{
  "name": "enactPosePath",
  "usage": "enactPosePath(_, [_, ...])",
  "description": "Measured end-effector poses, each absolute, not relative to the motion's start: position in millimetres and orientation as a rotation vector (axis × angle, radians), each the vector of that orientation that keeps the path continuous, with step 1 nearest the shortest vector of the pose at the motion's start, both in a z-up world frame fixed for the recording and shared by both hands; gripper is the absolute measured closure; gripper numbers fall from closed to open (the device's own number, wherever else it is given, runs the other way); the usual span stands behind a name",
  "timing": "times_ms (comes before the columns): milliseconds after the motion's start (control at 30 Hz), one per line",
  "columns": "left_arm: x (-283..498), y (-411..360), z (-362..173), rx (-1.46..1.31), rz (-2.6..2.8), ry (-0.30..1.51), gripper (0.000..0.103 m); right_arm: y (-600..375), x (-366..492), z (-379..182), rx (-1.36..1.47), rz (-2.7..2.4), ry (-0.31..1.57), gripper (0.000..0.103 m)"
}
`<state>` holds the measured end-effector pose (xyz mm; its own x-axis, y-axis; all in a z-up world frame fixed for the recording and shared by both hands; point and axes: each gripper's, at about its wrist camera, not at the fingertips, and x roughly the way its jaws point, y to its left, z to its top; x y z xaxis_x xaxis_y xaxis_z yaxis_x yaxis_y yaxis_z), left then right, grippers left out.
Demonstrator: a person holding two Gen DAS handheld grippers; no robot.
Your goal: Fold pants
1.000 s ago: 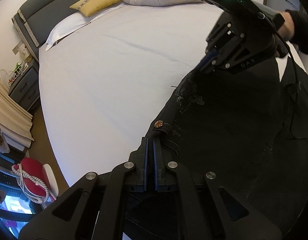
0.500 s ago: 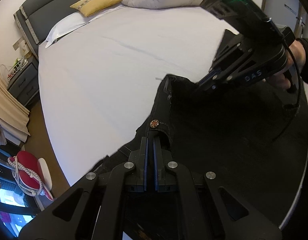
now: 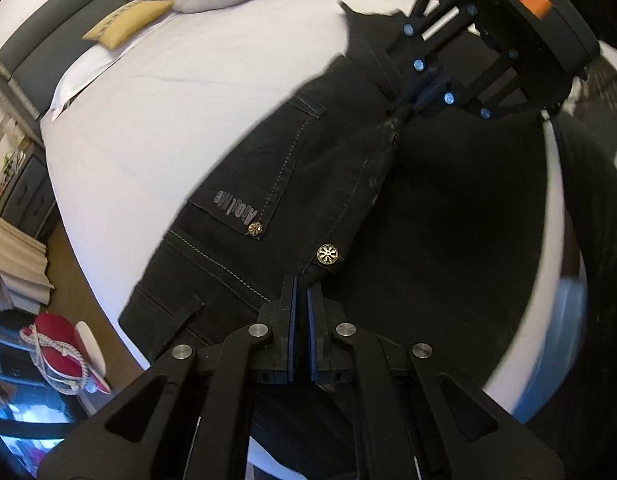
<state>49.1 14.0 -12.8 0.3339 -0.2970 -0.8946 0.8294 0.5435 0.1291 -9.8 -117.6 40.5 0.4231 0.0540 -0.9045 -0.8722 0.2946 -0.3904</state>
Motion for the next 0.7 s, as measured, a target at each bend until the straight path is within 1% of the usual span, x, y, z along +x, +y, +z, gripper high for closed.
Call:
enactPosePath(167, [23, 16, -14, 0.646, -0.816, 0.996, 0.100, -116, -53, 42, -1.210, 0.745, 0.868, 0.097])
enactPosePath(367, [-8, 11, -19, 0.680, -0.834, 1.024, 0.100, -86, -64, 37, -1.322, 0.742, 0.815, 0.097])
enactPosePath(400, [0, 8, -18, 0.684, -0.835, 1.026, 0.100, -85, -69, 34, -1.333, 0.748, 0.811, 0.097])
enactPosePath(700, [-38, 18, -37, 0.701, -0.831, 1.055, 0.100, -75, -103, 30, -1.340, 0.776, 0.817, 0.097])
